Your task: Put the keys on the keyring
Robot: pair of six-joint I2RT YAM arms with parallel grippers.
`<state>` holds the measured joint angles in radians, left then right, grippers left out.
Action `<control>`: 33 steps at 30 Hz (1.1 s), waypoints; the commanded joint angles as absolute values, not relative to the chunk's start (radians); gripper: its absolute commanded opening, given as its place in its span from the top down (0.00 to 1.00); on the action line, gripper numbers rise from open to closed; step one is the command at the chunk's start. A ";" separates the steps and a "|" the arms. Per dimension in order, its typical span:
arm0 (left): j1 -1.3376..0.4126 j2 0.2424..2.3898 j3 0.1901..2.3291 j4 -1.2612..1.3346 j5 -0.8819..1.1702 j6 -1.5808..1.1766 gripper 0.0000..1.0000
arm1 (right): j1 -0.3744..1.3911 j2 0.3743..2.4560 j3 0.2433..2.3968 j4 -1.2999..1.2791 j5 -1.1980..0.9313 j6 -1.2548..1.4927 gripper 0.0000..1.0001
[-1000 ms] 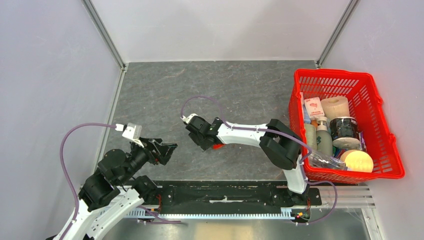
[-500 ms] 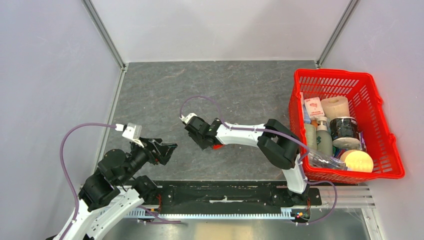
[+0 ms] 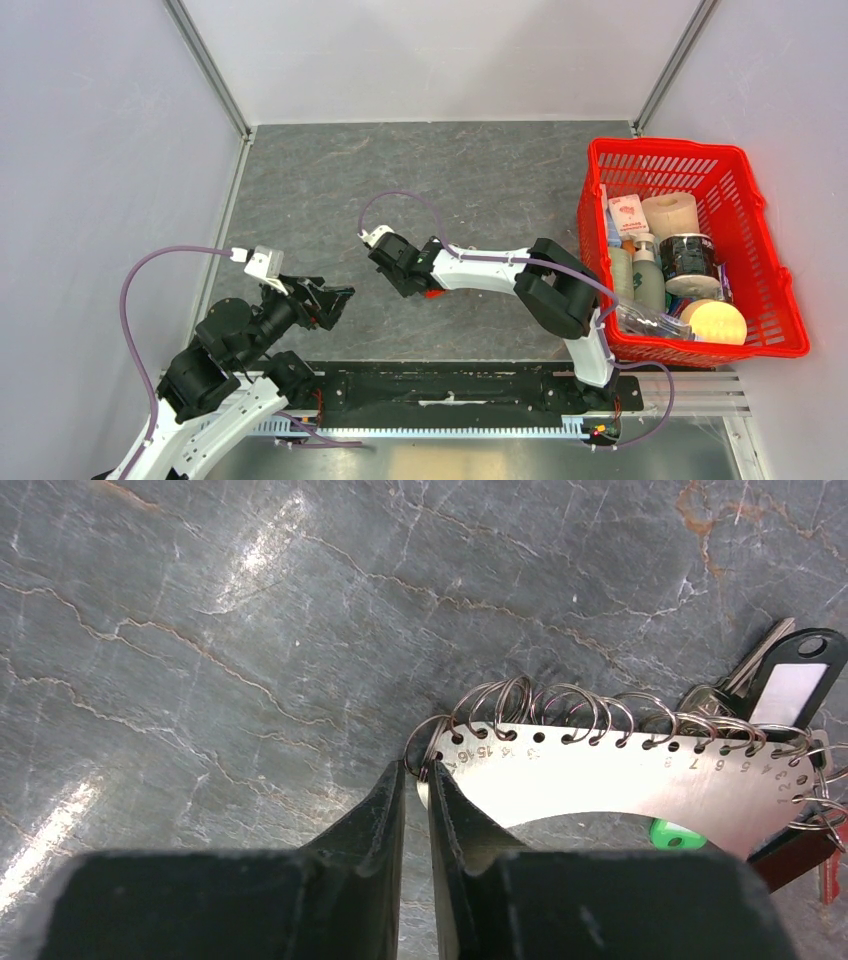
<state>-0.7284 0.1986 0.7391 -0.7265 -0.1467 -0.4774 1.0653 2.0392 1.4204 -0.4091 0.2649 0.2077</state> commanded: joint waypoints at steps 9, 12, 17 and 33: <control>-0.726 0.192 0.735 -0.690 -0.138 -0.455 0.13 | 1.076 1.977 1.435 -0.412 0.333 0.189 1.00; -0.726 0.190 0.735 -0.688 -0.139 -0.454 0.13 | 1.083 1.927 1.433 -0.438 0.334 0.191 1.00; -0.726 0.189 0.736 -0.689 -0.138 -0.454 0.13 | 1.089 1.770 1.393 -0.475 0.275 0.191 1.00; -0.726 0.183 0.734 -0.686 -0.128 -0.458 0.13 | 1.089 1.391 1.267 -0.538 0.089 0.180 1.00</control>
